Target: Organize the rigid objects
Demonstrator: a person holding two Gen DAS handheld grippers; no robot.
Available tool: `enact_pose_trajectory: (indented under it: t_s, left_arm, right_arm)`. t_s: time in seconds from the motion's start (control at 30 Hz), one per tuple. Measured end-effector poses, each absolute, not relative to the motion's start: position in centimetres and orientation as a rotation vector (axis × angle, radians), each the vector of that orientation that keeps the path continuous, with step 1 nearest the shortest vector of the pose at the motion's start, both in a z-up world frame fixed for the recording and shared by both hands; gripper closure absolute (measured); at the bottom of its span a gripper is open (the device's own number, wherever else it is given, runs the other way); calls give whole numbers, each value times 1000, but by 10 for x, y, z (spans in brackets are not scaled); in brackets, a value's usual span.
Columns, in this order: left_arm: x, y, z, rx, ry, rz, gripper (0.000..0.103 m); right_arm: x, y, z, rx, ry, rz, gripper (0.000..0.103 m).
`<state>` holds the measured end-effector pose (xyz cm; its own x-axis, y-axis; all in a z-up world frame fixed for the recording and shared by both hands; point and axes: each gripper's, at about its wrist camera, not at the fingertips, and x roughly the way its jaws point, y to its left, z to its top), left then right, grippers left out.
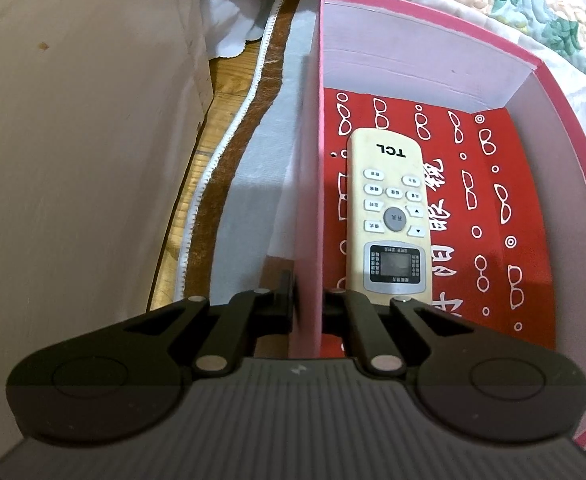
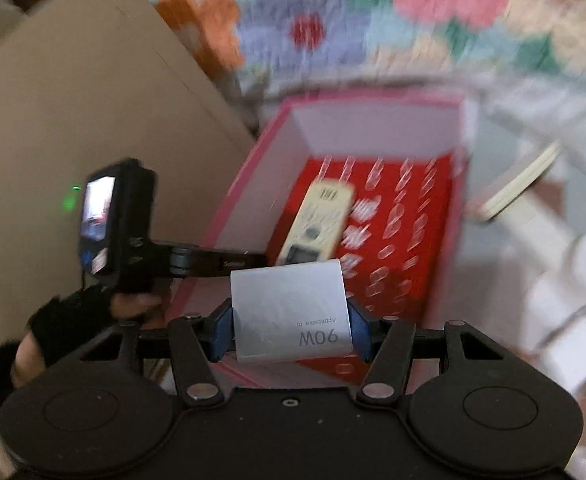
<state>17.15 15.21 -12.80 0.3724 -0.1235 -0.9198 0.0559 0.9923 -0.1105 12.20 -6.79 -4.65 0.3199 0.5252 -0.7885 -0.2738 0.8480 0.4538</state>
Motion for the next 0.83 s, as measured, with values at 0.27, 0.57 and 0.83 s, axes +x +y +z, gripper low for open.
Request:
enact_pose_trajectory:
  t_s: [0.27,0.57,0.83]
  left_arm:
    - [171,152,-128,-65,1176,-120,98]
    - [172,151,-126,-62,1182,-124,97]
    - [172,147,-125,-43,1183,-120,97]
  right_arm:
    - [163,-40,-125,461,1342,412,40]
    - [149,-66,-118,629,1291,448,35]
    - [93,-96,-39,344,955,521,33]
